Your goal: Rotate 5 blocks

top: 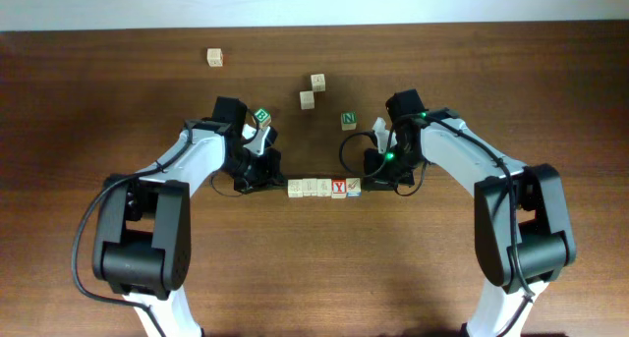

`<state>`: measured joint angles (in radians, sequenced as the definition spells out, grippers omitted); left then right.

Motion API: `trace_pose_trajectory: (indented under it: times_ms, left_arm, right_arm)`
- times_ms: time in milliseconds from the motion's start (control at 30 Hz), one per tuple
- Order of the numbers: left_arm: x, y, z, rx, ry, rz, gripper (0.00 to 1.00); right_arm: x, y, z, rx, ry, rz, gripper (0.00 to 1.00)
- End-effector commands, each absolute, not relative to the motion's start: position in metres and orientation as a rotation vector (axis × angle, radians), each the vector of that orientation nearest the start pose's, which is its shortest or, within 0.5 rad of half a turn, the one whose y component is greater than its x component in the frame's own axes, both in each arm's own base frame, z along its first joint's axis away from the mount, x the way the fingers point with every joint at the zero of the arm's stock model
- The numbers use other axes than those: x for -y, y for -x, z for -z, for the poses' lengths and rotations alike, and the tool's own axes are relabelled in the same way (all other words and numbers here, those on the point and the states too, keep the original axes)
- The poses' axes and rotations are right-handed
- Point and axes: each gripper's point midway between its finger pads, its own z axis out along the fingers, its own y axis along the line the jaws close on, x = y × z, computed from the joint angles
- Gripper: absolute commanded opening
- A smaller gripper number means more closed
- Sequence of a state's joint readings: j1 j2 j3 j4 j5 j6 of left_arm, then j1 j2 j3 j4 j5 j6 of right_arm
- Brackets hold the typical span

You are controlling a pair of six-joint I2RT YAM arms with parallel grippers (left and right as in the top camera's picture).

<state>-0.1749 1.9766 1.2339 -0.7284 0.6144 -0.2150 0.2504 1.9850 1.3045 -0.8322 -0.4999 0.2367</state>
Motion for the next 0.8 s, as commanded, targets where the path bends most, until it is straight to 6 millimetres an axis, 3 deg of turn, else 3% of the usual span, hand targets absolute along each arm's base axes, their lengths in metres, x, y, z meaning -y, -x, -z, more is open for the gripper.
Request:
trace_pose_trajectory:
  times_ms: [0, 567, 767]
  left_arm:
    - [0.163, -0.341, -0.019, -3.015, -0.025, 0.977, 0.00]
    - [0.173, -0.335, -0.015, -3.037, -0.093, 0.910, 0.00]
    - [0.174, -0.337, -0.015, -3.028, -0.092, 0.917, 0.00]
  right_arm:
    - [-0.171, -0.332, -0.018, -3.125, 0.020, -0.815, 0.04]
    - [-0.171, -0.331, -0.019, -3.126, 0.020, -0.817, 0.04]
    - [-0.181, -0.330, -0.025, -3.102, 0.053, -0.924, 0.04]
